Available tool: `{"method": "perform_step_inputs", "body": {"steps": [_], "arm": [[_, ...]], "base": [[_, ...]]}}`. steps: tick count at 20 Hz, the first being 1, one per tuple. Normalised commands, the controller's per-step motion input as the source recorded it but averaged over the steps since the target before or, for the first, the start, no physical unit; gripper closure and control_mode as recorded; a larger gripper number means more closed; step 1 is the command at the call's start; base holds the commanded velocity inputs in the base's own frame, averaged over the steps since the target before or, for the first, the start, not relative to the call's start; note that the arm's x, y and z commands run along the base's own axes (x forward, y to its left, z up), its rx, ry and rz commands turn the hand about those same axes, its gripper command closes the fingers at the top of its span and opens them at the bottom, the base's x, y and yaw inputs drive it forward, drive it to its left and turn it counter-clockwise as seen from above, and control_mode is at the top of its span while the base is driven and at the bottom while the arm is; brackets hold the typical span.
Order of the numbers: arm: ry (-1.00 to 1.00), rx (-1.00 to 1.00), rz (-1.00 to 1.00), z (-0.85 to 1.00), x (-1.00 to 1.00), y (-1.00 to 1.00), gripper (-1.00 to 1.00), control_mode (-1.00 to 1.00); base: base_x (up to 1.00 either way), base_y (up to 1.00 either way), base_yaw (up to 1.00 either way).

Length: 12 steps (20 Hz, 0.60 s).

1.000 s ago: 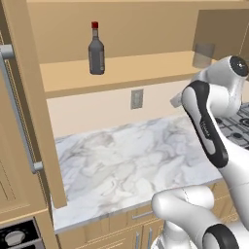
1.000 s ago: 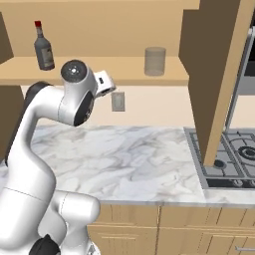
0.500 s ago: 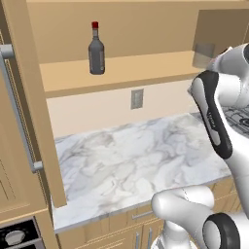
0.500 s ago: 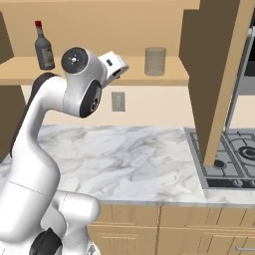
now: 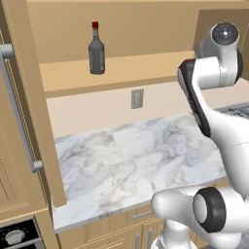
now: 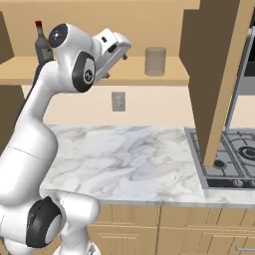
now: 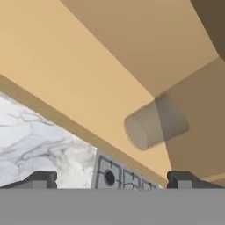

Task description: There is a bowl on the dining counter. Grab a lemon wedge from the fridge and place it in the bowl. Then get the liquor bottle and glass cup from the cabinet and place them next to the bowl.

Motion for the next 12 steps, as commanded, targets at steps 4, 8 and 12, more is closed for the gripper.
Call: {"method": "perform_step_inputs", "body": {"steps": [4,8,12], "arm": [[0.0,-0.13,-0.17,0.0,0.61,-0.02,-1.0,-1.0],[-0.01,-0.08,-0.15,0.0,0.39,-0.13,-1.0,-1.0],[0.0,-0.05,-0.14,0.04,0.22,-0.13,-1.0,-1.0]], "base": [[0.0,0.0,0.0],[0.0,0.0,0.0],[0.0,0.0,0.0]]}}
